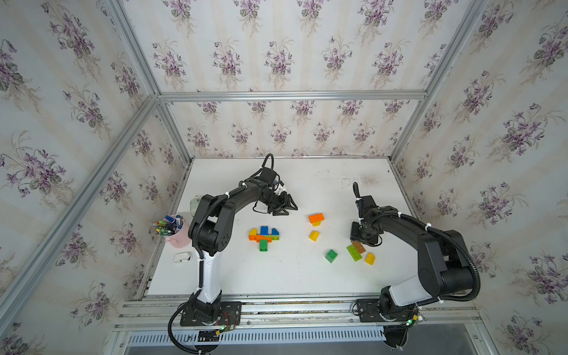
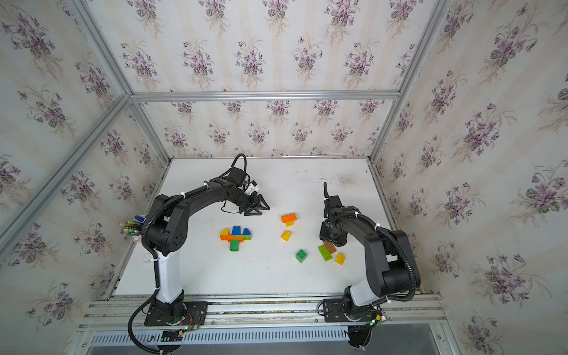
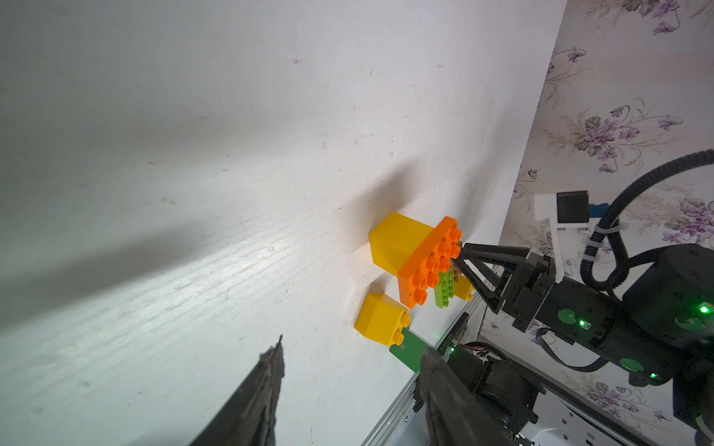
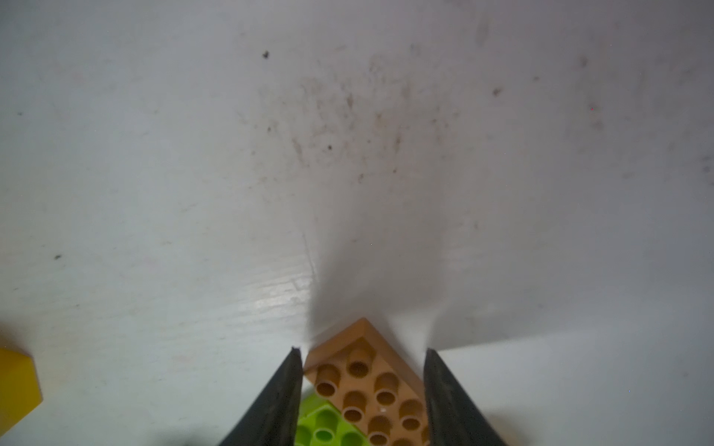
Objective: Assemble a fork with lego
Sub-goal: Move the lego brick at the center of the board.
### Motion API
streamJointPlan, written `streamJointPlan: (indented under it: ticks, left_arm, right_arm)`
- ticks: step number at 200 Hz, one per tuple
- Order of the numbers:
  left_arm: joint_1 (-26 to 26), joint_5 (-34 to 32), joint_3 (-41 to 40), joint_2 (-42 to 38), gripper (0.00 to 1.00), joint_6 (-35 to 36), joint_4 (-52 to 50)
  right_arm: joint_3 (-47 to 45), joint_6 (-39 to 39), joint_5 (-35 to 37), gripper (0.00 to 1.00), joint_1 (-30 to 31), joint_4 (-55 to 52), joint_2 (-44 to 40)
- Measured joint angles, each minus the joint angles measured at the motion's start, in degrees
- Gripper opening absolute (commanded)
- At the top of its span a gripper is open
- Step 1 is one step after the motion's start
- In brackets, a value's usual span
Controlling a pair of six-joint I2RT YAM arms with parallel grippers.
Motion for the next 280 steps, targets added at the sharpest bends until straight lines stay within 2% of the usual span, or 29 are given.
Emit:
streamJointPlan:
  ticks: [43,83,126,188,280]
  left_arm:
    - [0.0,0.0,-0.13,-0.09,0.58,-0.02,-0.02]
    - [0.0,0.0,-0.07,-0.09,0.58,-0.04,-0.04]
    - [0.0,0.2,0.5,0.35,0.57,-0.07,-0.2]
    - [-0.24,0.61,-0.94,-0.13,0.56,-0.11,-1.03]
    - [-0.76,1.07,-2.4,-1.38,0.56,-0.7,-0.96]
  right_arm:
    - [0.57,-2.34,0.17,0.58,2.4,-0.42,2.29]
    - [0.2,-2.45,1.29,0.5,3.23,-0.17,2.6]
    - [2.08,-2.84,1.29,0.46,4.68,-1.51,4.42]
    - [3.58,-2.86,0.48,0.62,6.64,-2.99,5.09]
    - [1.05,-2.03,1.09,0.71,8.76,-4.44,3.61]
